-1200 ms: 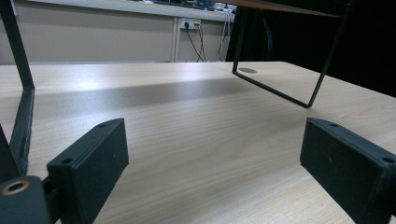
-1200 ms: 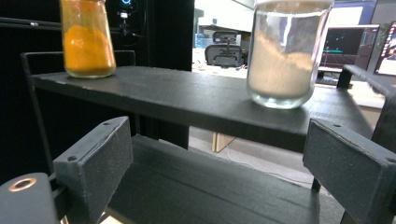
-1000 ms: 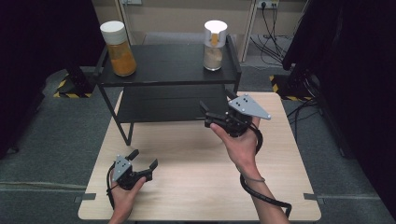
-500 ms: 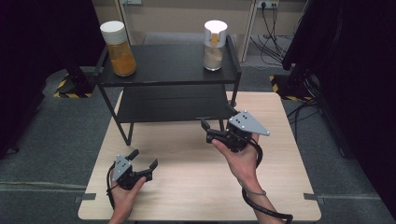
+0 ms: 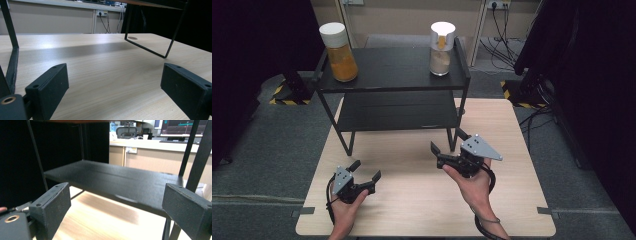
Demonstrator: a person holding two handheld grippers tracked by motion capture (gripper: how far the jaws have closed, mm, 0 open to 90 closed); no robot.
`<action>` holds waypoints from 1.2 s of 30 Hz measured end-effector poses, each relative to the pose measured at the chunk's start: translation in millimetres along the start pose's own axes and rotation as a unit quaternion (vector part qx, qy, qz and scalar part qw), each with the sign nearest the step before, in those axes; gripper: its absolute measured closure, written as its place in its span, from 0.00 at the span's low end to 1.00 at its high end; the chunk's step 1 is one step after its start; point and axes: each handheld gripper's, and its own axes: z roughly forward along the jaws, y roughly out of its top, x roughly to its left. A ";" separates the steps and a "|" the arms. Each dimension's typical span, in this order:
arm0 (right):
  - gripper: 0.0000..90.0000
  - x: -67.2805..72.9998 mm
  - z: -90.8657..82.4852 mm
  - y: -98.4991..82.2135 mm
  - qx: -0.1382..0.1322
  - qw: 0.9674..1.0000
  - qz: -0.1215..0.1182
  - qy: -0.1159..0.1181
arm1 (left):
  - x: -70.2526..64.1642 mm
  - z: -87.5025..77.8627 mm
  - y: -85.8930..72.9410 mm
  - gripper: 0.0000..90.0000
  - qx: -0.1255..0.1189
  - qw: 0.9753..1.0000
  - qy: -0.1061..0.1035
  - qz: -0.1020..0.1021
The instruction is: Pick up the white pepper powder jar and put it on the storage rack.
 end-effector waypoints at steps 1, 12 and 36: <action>0.10 -0.3 -1.1 -2.3 0.001 1.000 -0.001 -0.001 | 0.0 0.1 0.1 0.08 0.000 1.000 0.000 0.000; 0.10 -5.8 -15.6 -21.3 0.003 1.000 -0.001 -0.009 | 0.1 -0.2 -0.6 0.08 -0.002 1.000 0.001 -0.003; 0.10 -16.7 -25.5 -81.6 0.041 0.998 0.015 -0.037 | -0.8 -0.4 -0.9 0.08 -0.003 1.000 0.002 -0.002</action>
